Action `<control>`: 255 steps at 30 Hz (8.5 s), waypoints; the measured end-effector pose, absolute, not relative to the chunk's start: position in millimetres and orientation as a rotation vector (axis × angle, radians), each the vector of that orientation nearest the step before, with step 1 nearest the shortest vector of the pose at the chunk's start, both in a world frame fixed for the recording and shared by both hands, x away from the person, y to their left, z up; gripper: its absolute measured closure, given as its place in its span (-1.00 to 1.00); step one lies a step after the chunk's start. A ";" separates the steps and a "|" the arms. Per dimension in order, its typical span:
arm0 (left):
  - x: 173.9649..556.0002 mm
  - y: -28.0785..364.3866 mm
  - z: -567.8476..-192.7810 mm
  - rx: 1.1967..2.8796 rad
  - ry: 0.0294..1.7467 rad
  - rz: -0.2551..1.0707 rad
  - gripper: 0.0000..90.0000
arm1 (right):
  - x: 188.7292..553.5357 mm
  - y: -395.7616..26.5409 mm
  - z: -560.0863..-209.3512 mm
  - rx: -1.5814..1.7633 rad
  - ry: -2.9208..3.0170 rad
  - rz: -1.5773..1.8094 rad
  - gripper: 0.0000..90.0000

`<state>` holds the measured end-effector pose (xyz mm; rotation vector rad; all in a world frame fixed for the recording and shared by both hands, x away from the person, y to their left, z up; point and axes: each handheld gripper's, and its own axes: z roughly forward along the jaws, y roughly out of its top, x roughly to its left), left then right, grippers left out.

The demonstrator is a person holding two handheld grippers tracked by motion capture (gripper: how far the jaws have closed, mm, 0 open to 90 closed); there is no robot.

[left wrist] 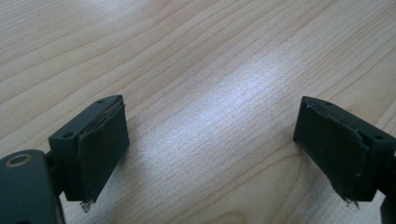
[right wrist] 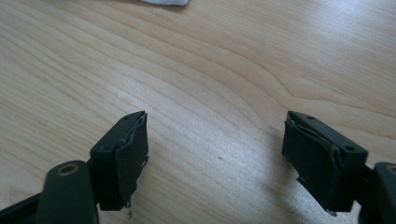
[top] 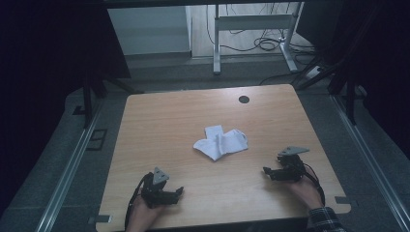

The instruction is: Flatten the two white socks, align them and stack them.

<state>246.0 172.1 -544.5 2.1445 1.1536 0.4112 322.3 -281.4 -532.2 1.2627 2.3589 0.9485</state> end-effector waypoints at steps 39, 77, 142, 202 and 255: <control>246.3 171.4 -544.7 2.142 1.157 0.414 -0.78 | 392.5 -205.1 -501.1 1.191 2.410 0.990 0.45; 246.4 171.6 -544.6 2.144 1.154 0.415 -0.78 | 373.7 -245.1 -422.2 1.183 2.301 1.083 0.82; 246.7 171.4 -544.6 2.144 1.154 0.419 -0.78 | 334.3 -208.9 -430.4 1.038 2.491 1.130 0.86; 315.4 -5.9 -534.5 2.221 0.945 0.384 0.52 | 344.2 -275.1 -523.2 1.197 2.447 0.900 0.66; 328.0 105.7 -488.6 2.085 1.121 0.390 0.32 | 331.9 -295.9 -515.0 1.174 2.407 0.908 0.23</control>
